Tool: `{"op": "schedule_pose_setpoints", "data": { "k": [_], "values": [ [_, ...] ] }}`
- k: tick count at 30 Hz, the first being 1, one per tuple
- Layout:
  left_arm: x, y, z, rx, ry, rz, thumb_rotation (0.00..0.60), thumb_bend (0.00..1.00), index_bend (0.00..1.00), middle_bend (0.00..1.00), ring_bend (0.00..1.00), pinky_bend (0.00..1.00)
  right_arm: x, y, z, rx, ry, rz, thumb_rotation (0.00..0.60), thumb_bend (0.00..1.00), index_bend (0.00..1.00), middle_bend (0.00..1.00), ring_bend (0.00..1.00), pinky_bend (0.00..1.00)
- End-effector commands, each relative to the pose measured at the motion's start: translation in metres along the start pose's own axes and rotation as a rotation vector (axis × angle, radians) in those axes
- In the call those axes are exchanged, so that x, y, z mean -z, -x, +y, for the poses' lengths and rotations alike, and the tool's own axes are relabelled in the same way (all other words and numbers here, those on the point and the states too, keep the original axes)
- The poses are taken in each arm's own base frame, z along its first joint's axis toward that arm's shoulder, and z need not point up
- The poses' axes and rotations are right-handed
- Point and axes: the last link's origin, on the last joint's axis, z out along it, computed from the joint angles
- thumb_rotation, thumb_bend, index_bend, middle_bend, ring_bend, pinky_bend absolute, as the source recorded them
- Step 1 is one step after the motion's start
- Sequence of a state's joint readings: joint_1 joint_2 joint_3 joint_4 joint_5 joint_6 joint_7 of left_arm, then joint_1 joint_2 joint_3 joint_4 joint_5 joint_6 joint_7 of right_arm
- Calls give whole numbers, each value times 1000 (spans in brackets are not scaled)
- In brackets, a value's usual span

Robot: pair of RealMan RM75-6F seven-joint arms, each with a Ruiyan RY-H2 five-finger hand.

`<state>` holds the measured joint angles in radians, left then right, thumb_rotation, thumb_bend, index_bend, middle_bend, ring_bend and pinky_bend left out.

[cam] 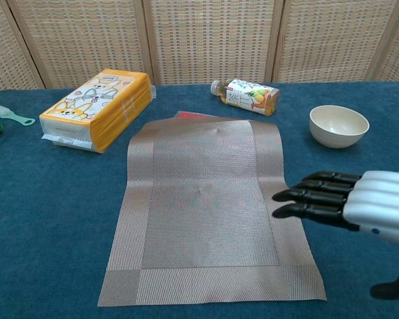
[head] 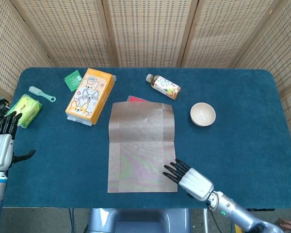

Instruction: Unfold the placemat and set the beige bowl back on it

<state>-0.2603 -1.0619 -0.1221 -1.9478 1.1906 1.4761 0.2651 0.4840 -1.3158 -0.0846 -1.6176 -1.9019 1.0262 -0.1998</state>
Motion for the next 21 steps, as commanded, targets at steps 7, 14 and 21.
{"op": "schedule_pose_setpoints", "data": {
  "k": [7,14,21],
  "values": [
    [-4,-2,-9,-23,15,-13,600,0,0,0,0,0,-42,10,-20,27,-67,-43,600,62,86,0,0,0],
    [-7,-4,-17,-30,12,-3,600,0,0,0,0,0,-58,18,-22,80,-51,-62,600,63,92,0,0,0],
    [-6,-6,-18,-23,21,-6,600,0,0,0,0,0,-62,26,-27,101,-58,-88,600,62,92,0,0,0]
  ]
}}
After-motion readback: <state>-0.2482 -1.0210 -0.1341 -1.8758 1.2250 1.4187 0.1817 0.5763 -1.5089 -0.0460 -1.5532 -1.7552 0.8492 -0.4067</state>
